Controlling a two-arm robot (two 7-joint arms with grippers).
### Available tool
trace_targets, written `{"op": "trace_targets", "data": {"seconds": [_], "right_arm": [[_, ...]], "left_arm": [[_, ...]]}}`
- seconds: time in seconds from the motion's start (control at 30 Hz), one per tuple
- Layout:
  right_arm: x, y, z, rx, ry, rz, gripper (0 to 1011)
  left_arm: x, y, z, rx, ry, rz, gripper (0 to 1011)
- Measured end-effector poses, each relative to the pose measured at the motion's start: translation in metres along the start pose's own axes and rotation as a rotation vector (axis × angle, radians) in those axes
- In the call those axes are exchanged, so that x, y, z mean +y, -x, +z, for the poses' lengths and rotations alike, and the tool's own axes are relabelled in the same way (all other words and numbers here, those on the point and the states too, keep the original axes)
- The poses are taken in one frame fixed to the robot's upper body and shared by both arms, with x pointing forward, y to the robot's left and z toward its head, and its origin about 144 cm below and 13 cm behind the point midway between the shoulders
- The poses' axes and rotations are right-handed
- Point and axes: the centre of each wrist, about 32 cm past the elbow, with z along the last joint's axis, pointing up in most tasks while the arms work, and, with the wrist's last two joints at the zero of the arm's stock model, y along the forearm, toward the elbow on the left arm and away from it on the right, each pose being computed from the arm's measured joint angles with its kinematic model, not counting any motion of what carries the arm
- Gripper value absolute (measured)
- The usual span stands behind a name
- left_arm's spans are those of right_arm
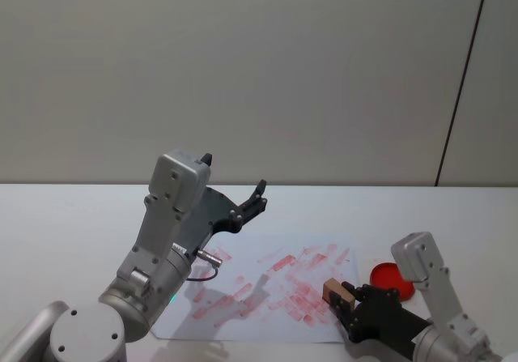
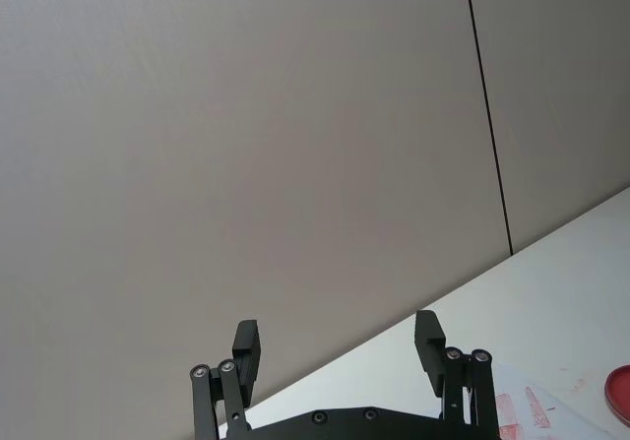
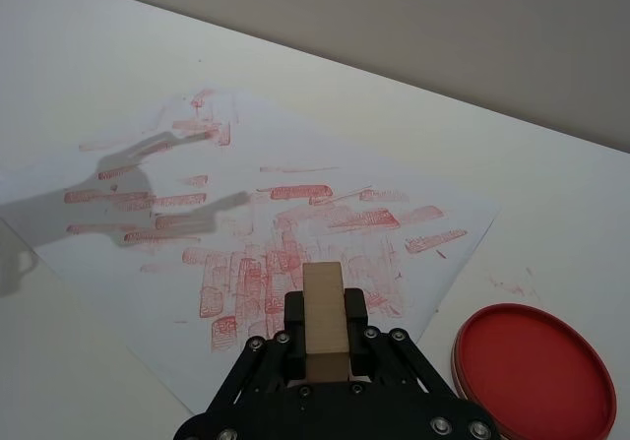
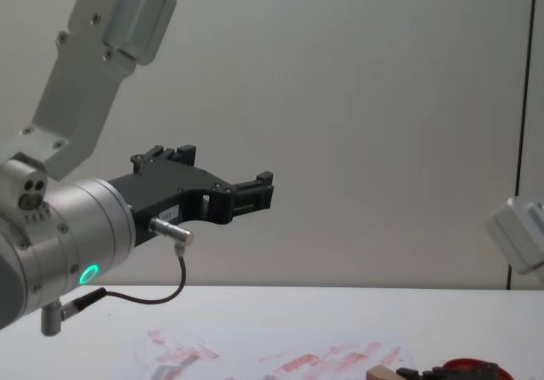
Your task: Use the one hand to pick up the stamp and affix it onto the A4 paper.
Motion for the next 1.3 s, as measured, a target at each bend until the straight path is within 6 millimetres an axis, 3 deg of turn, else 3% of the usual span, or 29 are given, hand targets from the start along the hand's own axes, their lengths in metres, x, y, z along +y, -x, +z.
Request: {"op": "trace_targets", "data": {"seconds": [0.37, 0.83, 1.3], "right_arm": [[-0.001, 0.001, 0.004, 0.006, -0.019, 0.003, 216], [-0.009, -0.011, 0.028, 0.006, -0.143, -0.066, 216], [-0.013, -0.025, 0.02, 0.005, -0.108, -0.131, 216]], "left_arm": [[0.0, 0.0, 0.0, 0.0, 0.0, 0.0, 1003], [0.0, 0.0, 0.0, 0.0, 0.0, 0.0, 1002], [0.0, 0.0, 0.0, 0.0, 0.0, 0.0, 1002]]}}
